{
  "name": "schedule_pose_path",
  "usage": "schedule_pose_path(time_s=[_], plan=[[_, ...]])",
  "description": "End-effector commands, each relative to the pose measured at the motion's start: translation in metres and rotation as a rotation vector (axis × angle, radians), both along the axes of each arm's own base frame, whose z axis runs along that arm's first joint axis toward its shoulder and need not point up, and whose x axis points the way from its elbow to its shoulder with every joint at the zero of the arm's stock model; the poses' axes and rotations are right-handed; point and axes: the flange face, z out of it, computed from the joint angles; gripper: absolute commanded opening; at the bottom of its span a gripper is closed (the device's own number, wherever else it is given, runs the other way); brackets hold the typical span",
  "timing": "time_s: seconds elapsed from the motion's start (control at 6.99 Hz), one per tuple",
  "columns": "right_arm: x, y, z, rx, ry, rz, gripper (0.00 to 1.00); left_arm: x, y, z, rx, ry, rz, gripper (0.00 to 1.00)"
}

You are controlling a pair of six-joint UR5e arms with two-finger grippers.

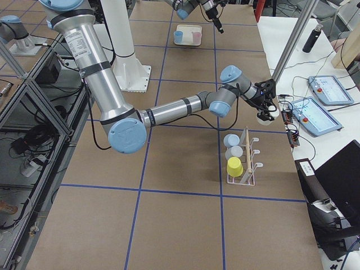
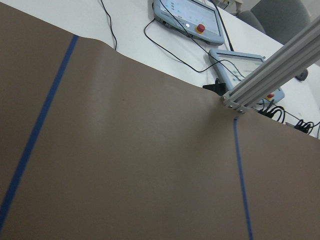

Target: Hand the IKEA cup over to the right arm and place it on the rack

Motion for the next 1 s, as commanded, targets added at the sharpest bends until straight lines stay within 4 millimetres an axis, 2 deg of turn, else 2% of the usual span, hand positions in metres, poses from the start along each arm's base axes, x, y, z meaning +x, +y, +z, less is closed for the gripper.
schedule_pose_path(time_s=[0.0, 0.29, 0.57, 0.86], plan=[[0.009, 0.016, 0.048, -0.059, 0.040, 0.003, 0.04, -0.002, 0.002, 0.011, -0.005, -0.041, 0.010, 1.00], [0.011, 0.023, 0.064, -0.082, 0.045, 0.005, 0.06, -0.003, 0.002, 0.013, -0.002, -0.049, -0.007, 1.00], [0.010, 0.027, 0.072, -0.096, 0.049, 0.002, 0.13, -0.002, 0.002, 0.013, -0.002, -0.049, -0.006, 1.00], [0.001, 0.027, 0.073, -0.093, 0.060, 0.001, 0.17, -0.002, 0.002, 0.014, -0.003, -0.050, -0.006, 1.00]])
